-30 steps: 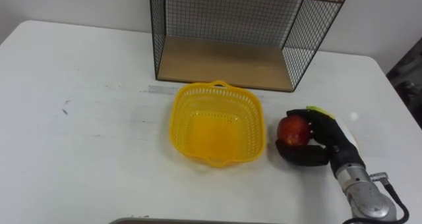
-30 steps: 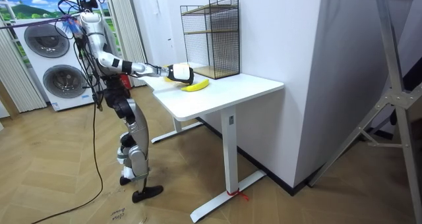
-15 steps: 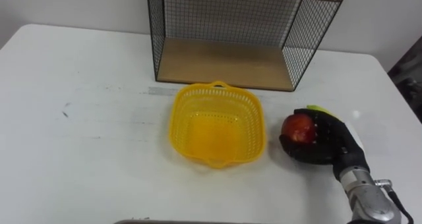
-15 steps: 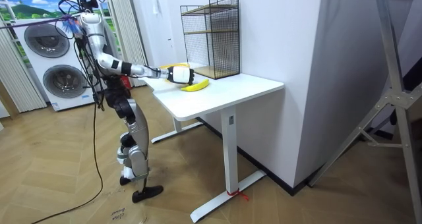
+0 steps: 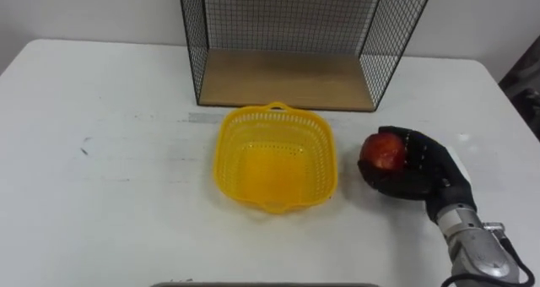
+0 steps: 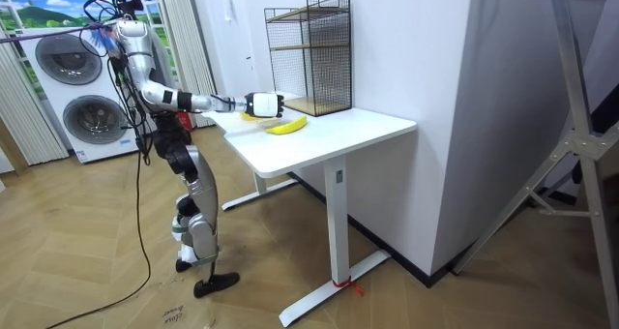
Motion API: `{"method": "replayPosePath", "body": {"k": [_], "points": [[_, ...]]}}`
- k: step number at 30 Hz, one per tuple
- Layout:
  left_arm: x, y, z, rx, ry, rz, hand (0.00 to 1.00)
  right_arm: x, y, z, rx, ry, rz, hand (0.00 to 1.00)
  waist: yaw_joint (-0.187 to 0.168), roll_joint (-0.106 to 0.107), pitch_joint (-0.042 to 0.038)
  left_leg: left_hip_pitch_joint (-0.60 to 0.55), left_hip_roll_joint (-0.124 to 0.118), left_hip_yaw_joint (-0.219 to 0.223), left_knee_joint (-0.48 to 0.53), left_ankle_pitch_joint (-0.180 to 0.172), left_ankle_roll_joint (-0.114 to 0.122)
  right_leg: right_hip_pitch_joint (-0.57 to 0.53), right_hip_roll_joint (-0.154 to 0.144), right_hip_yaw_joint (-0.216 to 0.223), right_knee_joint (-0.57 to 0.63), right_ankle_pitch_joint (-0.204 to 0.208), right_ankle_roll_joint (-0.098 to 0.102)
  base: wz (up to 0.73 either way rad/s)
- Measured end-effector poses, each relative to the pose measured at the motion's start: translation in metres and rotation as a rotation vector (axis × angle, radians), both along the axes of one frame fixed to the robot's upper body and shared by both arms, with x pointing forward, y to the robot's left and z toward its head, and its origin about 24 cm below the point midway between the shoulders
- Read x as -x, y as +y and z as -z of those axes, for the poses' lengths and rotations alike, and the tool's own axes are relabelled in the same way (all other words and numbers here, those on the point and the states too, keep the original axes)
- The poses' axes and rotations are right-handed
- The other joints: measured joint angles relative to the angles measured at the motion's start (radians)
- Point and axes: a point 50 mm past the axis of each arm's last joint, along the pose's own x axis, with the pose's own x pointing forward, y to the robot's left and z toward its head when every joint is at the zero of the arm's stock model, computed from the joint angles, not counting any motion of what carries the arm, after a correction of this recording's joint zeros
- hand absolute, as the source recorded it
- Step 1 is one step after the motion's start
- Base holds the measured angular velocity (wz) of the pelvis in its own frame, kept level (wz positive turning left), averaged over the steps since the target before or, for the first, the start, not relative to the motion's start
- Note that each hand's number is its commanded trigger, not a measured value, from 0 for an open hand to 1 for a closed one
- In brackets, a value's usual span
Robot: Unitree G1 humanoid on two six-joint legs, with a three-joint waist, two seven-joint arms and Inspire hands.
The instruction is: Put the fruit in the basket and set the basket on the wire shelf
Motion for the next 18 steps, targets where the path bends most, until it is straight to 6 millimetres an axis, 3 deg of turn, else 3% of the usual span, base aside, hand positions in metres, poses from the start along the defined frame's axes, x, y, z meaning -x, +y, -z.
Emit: {"method": "replayPosePath", "body": {"k": [9, 18], "points": [[0.002, -0.001, 0.001, 0.013, 0.026, 0.0, 0.0, -0.008, 0.011, -0.037, 0.029, -0.148, -0.064, 1.0, 0.003, -0.001, 0.0005, 0.002, 0.0, -0.001, -0.002, 0.0, 0.0, 0.0, 0.002, 0.007, -0.004, 0.0, 0.0, -0.01], [-0.008, -0.001, 0.003, -0.002, 0.02, 0.006, 0.0, -0.01, 0.022, -0.052, 0.051, -0.208, -0.12, 1.0, 0.011, -0.005, -0.0009, -0.007, 0.001, 0.001, -0.001, 0.0, 0.0, -0.017, 0.002, 0.008, 0.009, 0.0, 0.0, 0.0]]}}
